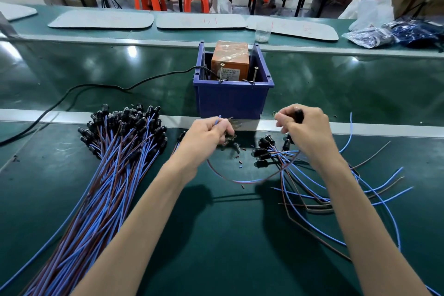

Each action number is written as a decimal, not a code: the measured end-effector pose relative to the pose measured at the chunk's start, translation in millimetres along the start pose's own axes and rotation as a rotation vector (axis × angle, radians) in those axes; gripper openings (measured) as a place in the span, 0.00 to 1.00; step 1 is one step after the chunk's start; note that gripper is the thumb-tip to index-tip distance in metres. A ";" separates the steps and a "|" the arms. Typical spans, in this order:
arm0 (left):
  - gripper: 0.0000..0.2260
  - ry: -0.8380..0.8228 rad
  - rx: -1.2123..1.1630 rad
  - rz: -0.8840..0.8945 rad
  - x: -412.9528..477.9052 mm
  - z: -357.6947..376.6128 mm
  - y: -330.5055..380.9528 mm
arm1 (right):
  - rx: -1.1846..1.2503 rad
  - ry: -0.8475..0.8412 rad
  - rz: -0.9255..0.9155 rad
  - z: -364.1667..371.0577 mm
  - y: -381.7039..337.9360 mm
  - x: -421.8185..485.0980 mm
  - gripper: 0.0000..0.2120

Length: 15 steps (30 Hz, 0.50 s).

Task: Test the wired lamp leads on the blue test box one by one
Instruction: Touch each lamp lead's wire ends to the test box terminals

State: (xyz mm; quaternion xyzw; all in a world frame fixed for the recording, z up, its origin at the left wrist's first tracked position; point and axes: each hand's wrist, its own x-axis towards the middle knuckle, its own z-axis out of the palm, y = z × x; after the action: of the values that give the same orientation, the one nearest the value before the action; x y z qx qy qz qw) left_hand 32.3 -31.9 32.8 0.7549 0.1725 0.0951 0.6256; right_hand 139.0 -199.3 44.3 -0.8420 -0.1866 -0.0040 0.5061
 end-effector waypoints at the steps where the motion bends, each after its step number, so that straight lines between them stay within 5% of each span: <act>1: 0.16 0.013 -0.040 -0.008 0.9 -2.3 0.4 | 0.017 0.002 0.023 -2.6 2.2 1.0 0.11; 9: 0.15 -0.003 -0.111 -0.054 4.3 -3.5 -4.0 | -0.091 -0.189 0.071 6.3 5.6 -2.9 0.05; 12: 0.15 -0.030 -0.131 -0.079 4.0 -0.4 -3.8 | -0.137 -0.280 0.076 10.0 3.5 -7.2 0.16; 15: 0.14 -0.045 -0.196 -0.098 4.7 1.9 -1.5 | -0.126 -0.263 0.069 11.7 -2.3 -9.8 0.14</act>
State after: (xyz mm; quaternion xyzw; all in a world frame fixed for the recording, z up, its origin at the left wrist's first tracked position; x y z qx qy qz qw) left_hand 37.1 -31.6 30.6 0.6827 0.1848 0.0639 0.7040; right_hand 127.0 -191.5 38.6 -0.8714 -0.2218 0.1122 0.4230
